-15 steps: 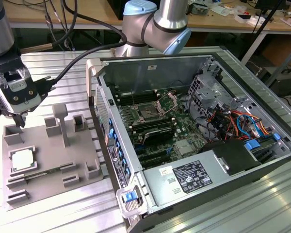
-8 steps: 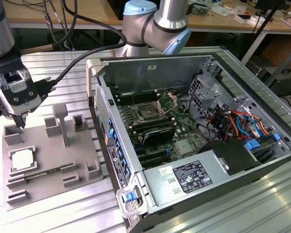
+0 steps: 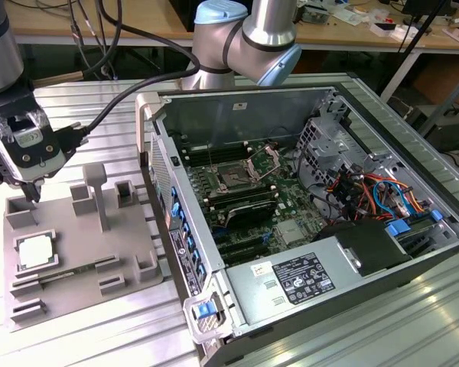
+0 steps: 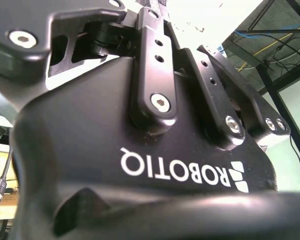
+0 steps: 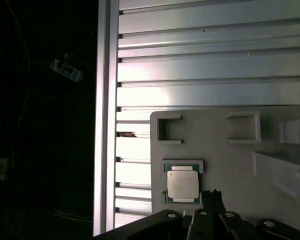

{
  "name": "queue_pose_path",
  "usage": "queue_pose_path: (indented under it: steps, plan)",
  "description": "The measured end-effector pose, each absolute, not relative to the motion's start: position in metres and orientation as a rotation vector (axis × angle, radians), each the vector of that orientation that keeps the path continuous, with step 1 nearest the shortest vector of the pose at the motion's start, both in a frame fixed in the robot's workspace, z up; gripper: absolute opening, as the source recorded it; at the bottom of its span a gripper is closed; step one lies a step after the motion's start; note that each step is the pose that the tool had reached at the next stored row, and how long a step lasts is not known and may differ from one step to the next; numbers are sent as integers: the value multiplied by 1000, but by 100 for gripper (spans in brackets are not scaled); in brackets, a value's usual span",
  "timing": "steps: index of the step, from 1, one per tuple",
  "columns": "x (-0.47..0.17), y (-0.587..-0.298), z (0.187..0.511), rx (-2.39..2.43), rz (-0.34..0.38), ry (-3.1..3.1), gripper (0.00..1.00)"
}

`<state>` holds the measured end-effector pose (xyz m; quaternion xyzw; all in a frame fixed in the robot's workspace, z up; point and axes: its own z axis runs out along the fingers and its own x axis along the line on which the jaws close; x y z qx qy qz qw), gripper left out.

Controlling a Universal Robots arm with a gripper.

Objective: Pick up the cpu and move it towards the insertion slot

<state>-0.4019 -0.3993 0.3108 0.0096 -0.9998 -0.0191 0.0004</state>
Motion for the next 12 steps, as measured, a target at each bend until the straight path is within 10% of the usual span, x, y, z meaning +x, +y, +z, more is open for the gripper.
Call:
queue_pose_path:
  steps: [12]
  plan:
    - [-402, -399, 309, 30, -60, -3140, 11]
